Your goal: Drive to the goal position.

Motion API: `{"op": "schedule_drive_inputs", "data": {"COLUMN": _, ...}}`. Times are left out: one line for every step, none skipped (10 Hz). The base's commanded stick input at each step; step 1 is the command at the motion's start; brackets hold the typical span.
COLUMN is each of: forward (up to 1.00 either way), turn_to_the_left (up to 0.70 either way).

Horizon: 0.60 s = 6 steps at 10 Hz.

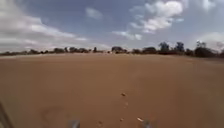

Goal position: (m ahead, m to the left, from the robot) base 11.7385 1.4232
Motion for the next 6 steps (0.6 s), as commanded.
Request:
{"op": "schedule_drive_inputs", "data": {"forward": 0.7, "turn_to_the_left": 0.0}}
{"op": "schedule_drive_inputs", "data": {"forward": 0.7, "turn_to_the_left": 0.0}}
{"op": "schedule_drive_inputs", "data": {"forward": 0.7, "turn_to_the_left": 0.0}}
{"op": "schedule_drive_inputs", "data": {"forward": 0.7, "turn_to_the_left": 0.0}}
{"op": "schedule_drive_inputs", "data": {"forward": 0.7, "turn_to_the_left": 0.0}}
{"op": "schedule_drive_inputs", "data": {"forward": 0.7, "turn_to_the_left": 0.0}}
